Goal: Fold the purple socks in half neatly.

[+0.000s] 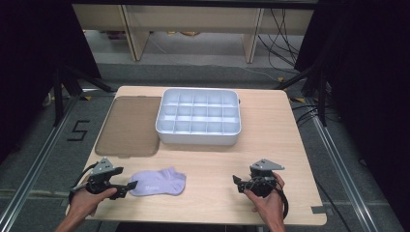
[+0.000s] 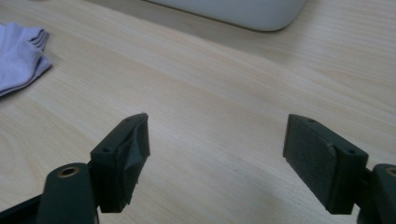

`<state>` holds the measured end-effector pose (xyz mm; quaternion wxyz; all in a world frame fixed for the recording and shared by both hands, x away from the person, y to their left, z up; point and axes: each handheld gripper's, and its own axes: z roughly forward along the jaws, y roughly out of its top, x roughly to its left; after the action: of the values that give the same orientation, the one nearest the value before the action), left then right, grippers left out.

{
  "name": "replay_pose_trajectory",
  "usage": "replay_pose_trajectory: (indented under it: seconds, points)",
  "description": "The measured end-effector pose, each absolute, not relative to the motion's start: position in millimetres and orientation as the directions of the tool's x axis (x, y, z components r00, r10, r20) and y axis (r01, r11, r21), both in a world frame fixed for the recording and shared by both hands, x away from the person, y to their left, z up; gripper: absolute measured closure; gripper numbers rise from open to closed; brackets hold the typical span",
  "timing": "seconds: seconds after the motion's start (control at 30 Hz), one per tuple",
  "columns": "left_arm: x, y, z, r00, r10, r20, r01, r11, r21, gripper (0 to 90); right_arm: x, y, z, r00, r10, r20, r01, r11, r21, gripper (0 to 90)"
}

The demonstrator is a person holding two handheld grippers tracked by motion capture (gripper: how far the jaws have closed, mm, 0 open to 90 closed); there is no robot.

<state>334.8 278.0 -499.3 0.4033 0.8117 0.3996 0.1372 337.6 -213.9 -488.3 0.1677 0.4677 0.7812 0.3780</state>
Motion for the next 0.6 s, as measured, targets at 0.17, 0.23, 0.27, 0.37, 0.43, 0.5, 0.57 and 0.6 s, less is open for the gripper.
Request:
replay_pose_trajectory:
  seconds: [0.17, 0.23, 0.27, 0.37, 0.43, 0.5, 0.57, 0.6]
  points:
    - [334, 277, -501, 0.626, 0.772, -0.114, 0.539, -0.321, 0.779, 16.9, 337, -207, -486, -0.555, 0.827, 0.087, 0.578, 0.308, 0.756, 36.7]
    - [334, 278, -501, 0.619, 0.776, -0.12, 0.545, -0.315, 0.777, 16.9, 337, -203, -485, -0.583, 0.808, 0.09, 0.559, 0.318, 0.766, 40.3]
    - [334, 281, -500, 0.633, 0.767, -0.101, 0.543, -0.349, 0.764, 16.9, 337, -200, -483, -0.586, 0.806, 0.082, 0.557, 0.327, 0.763, 42.9]
    - [334, 282, -499, 0.641, 0.762, -0.091, 0.539, -0.363, 0.76, 16.9, 337, -192, -481, -0.614, 0.785, 0.086, 0.538, 0.337, 0.773, 48.9]
    - [334, 283, -499, 0.637, 0.766, -0.091, 0.537, -0.356, 0.765, 16.9, 337, -186, -478, -0.631, 0.772, 0.083, 0.529, 0.349, 0.773, 53.7]
    - [333, 280, -501, 0.611, 0.782, -0.119, 0.544, -0.306, 0.781, 16.9, 339, -178, -478, -0.651, 0.755, 0.079, 0.511, 0.359, 0.781, 59.2]
    - [333, 280, -502, 0.61, 0.782, -0.127, 0.54, -0.293, 0.789, 16.9, 340, -172, -476, -0.668, 0.74, 0.085, 0.504, 0.365, 0.782, 65.7]
    - [334, 284, -499, 0.634, 0.768, -0.089, 0.541, -0.358, 0.761, 16.9, 341, -166, -475, -0.682, 0.725, 0.093, 0.497, 0.367, 0.786, 68.9]
